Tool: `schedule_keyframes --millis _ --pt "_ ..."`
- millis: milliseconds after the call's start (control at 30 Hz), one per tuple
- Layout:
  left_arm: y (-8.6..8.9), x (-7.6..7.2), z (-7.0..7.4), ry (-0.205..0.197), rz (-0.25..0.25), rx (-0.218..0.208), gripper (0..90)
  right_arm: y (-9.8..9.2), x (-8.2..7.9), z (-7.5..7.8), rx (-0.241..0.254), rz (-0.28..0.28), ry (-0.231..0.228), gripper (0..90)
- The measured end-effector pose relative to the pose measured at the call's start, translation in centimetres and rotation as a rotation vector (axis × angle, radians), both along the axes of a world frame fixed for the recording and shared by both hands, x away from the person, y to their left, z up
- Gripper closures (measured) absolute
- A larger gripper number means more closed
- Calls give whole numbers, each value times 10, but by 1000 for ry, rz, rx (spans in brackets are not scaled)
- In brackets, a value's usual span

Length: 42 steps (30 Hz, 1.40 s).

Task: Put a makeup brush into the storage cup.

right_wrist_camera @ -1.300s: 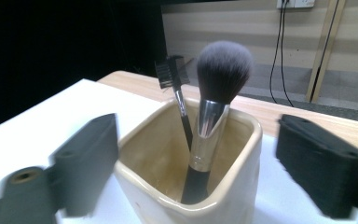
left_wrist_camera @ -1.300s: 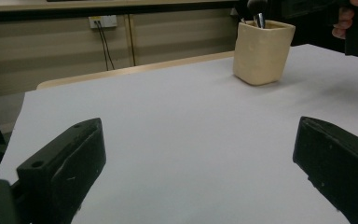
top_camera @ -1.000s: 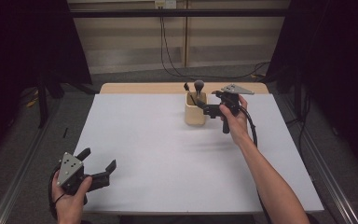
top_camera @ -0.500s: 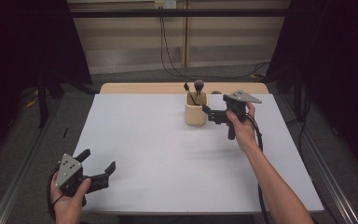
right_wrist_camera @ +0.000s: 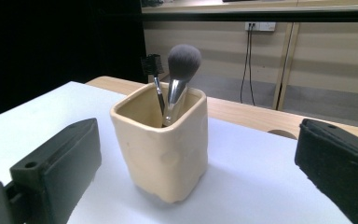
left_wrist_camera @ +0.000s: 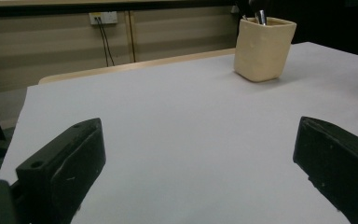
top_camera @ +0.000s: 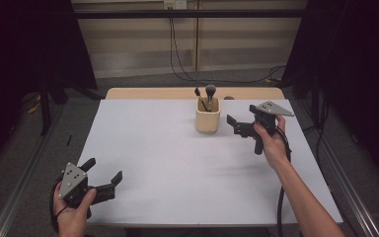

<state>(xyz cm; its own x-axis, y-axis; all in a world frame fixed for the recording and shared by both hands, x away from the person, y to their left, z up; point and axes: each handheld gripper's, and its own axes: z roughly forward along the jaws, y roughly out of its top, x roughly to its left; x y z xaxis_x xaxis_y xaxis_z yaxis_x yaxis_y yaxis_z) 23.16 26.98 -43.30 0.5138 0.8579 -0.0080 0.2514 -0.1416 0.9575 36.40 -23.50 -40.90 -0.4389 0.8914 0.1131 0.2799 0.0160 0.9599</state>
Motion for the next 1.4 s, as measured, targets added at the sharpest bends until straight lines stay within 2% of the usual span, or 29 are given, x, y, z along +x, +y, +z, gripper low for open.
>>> schedule_keyframes --millis 133,200,333,433,567,833,900,1067,1233,1300,1400 --pt "0 -1 0 0 2 0 23 -5 -10 -1 -9 -6 1 0" --pt "1 -2 1 -1 1 -1 23 -9 -14 -4 -5 -2 18 0" --pt "1 -2 1 -2 6 0 23 -17 -25 -7 -8 -13 14 0" --pt "1 -2 1 -4 6 -2 23 -22 -34 -6 -2 -15 -1 0" --pt "1 -3 1 -6 8 -1 23 -28 -44 -5 20 -12 3 0" --pt "1 -5 2 -5 11 -12 23 -39 -64 -4 4 -32 -20 2" --pt "1 -5 2 -7 11 -12 23 -41 -68 -5 4 -28 -20 2" --pt "2 -5 2 -7 11 -11 23 -44 -79 -9 -30 -37 -20 5" --pt "2 -4 2 -8 11 -14 23 -50 -92 -15 -28 -53 -24 5" --pt "2 -4 2 -10 9 -20 23 -53 -96 -18 -47 -60 -20 5" --pt "2 -5 3 -10 13 -17 23 -60 -104 -21 -49 -64 -9 5"
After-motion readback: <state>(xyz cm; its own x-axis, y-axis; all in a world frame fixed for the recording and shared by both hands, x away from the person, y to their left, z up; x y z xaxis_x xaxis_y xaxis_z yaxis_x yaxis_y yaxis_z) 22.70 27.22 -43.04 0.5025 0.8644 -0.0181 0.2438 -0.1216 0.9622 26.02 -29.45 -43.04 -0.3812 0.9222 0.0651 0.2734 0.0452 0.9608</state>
